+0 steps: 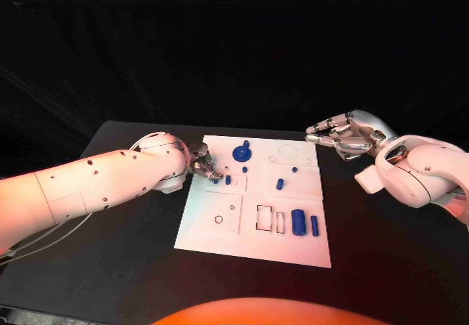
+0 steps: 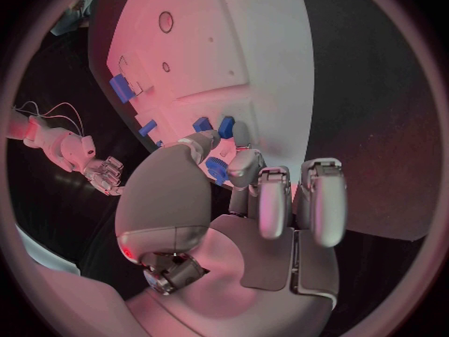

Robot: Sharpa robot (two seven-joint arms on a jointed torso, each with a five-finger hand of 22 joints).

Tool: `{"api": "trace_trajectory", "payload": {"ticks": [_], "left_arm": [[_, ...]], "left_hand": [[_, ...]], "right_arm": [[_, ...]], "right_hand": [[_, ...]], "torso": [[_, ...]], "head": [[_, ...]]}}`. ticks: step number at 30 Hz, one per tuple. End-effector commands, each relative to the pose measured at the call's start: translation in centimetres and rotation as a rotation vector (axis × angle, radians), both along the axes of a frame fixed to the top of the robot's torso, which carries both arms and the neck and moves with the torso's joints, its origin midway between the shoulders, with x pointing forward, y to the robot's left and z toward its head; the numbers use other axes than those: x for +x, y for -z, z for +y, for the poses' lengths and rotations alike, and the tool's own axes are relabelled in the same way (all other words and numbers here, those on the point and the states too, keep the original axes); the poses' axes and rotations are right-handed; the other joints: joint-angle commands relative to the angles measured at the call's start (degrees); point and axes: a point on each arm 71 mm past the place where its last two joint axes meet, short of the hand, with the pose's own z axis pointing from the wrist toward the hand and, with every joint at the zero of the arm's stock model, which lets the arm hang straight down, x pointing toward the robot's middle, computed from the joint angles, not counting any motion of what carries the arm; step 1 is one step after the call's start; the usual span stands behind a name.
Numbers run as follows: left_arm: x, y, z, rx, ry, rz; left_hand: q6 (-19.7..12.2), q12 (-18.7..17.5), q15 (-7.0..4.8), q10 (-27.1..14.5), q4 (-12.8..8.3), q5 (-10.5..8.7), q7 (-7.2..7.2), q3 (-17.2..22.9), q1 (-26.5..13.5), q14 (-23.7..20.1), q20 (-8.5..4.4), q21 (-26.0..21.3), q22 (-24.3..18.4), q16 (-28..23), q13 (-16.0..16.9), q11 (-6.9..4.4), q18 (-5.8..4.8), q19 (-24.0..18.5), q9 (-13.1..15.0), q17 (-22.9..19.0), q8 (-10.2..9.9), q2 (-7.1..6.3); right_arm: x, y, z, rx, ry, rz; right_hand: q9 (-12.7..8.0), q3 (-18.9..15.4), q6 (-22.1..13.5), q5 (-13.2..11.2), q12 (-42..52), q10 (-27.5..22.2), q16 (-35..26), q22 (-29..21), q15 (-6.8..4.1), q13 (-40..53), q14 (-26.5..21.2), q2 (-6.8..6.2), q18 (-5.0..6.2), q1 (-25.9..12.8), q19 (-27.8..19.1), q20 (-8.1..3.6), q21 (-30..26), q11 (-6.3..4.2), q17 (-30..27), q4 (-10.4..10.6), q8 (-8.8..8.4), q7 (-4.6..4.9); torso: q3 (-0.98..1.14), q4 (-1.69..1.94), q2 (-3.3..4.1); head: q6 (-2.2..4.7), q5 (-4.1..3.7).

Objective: Assemble the parts on the task board

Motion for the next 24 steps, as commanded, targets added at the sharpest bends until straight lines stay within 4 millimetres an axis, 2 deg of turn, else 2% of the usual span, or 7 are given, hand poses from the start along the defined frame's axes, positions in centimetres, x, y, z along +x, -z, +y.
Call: {"api": "trace_trajectory", "payload": {"ticks": [1, 3, 6, 10, 18, 22, 24], "left_arm": [[0.0, 0.2, 0.5, -0.011, -0.047, -0.013], [0.1, 0.0, 0.7, -0.03, -0.061, -0.037], [0.2, -0.3, 0.8, -0.053, -0.076, -0.072], [0.2, -0.5, 0.8, -0.073, -0.085, -0.101], [0.3, -1.3, 0.7, -0.159, -0.091, -0.151], [0.5, -1.7, 0.4, -0.257, -0.087, -0.185], [0.5, -2.0, 0.1, -0.311, -0.057, -0.207]], "left_hand": [[-0.4, -1.0, 0.23, -0.9, 1.8, -0.09, 0.42, -2.9, -1.2, 5.4, -0.19, -0.2, 11.0, 0.2, -1.2, 0.19, -0.6, 3.5, -0.2, 12.6, -0.5, 0.1], [-1.2, -2.9, 0.51, -2.3, 2.9, -0.15, 0.87, -5.8, -2.5, 5.4, -0.04, -0.5, 10.7, 0.2, -3.6, 0.58, -0.51, 3.3, -0.3, 12.5, -0.9, 0.14], [-3.2, -6.2, 1.08, -5.0, 3.0, -0.02, 1.66, -10.5, -4.7, 5.4, 0.46, -1.0, 10.0, 0.2, -7.7, 1.34, -0.33, 2.9, -0.5, 12.5, -1.7, 1.74], [-4.8, -6.7, 1.51, -6.0, 2.9, 0.09, 2.2, -13.9, -4.0, 5.4, 0.89, -1.4, 9.5, 0.2, -8.7, 1.8, -0.19, 2.7, -0.7, 12.5, -1.6, 3.24], [-5.3, -6.9, 1.62, -6.4, 3.0, 0.16, 2.3, -15.1, -3.2, 5.4, 1.02, -1.8, 8.9, 0.2, -9.2, 1.91, -0.02, 2.3, -0.8, 12.5, -1.4, 4.27], [-7.2, -12.1, 2.22, -10.8, 3.0, 0.19, 3.14, -17.0, -1.8, 5.3, 1.46, -5.0, 4.7, 0.0, -15.4, 2.62, 1.06, -0.1, -1.5, 12.3, -1.8, 4.86], [-9.6, -17.3, 3.25, -16.2, 2.3, 0.28, 4.44, -17.9, 2.8, 4.3, 2.28, -12.5, -4.4, -1.9, -20.6, 3.82, 3.29, -5.7, -2.7, 9.6, -2.8, 4.25]], "right_arm": [[0.0, 0.0, 0.0, 0.005, -0.001, -0.009], [0.0, 0.0, 0.0, 0.005, -0.001, -0.01], [0.0, 0.0, -0.1, 0.005, 0.0, -0.009], [0.0, 0.0, -0.1, 0.005, 0.001, -0.009], [0.0, 0.1, -0.1, 0.005, 0.002, -0.008], [0.0, 0.1, -0.2, 0.004, 0.003, -0.008], [0.0, 0.1, -0.2, 0.004, 0.004, -0.008]], "right_hand": [[-0.1, -0.1, 0.2, 0.2, 0.0, 0.2, -0.3, 10.4, -0.36, 1.4, 3.6, 0.43, 0.87, -0.3, 2.8, -0.38, -0.2, -0.08, 5.4, 0.0, -0.29, -0.03], [-0.1, -0.1, 0.2, 0.2, 0.0, 0.2, -0.3, 10.4, -0.36, 1.4, 3.6, 0.43, 0.87, -0.3, 2.8, -0.38, -0.2, -0.08, 5.4, 0.0, -0.29, -0.03], [-0.1, -0.1, 0.2, 0.2, 0.0, 0.2, -0.3, 10.3, -0.36, 1.4, 3.6, 0.45, 0.88, -0.4, 2.7, -0.38, -0.3, -0.07, 5.3, 0.0, -0.3, -0.02], [-0.1, -0.1, 0.2, 0.2, 0.0, 0.2, -0.3, 10.3, -0.36, 1.4, 3.6, 0.45, 0.88, -0.4, 2.7, -0.38, -0.3, -0.07, 5.3, 0.0, -0.3, -0.02], [-0.1, -0.1, 0.2, 0.2, 0.0, 0.2, -0.3, 10.3, -0.36, 1.4, 3.6, 0.45, 0.88, -0.4, 2.7, -0.38, -0.3, -0.07, 5.3, 0.0, -0.3, -0.02], [-0.1, -0.1, 0.2, 0.2, 0.0, 0.2, -0.3, 10.3, -0.36, 1.4, 3.6, 0.45, 0.88, -0.4, 2.7, -0.38, -0.3, -0.07, 5.3, 0.0, -0.3, -0.02], [-0.1, -0.1, 0.2, 0.2, 0.0, 0.2, -0.3, 10.3, -0.36, 1.4, 3.6, 0.45, 0.88, -0.4, 2.7, -0.38, -0.3, -0.07, 5.3, 0.0, -0.3, -0.02]], "torso": [[-0.02, -0.03, -0.02], [-0.01, -0.02, -0.01], [0.03, 0.0, 0.01], [-0.03, -0.03, 0.04], [0.02, 0.01, -0.03], [0.05, 0.02, -0.01], [0.06, 0.0, -0.01]], "head": [[0.07, -0.03], [0.13, -0.07], [0.18, -0.08], [0.15, -0.12], [0.33, -0.12], [0.49, -0.24], [0.59, -0.31]]}}
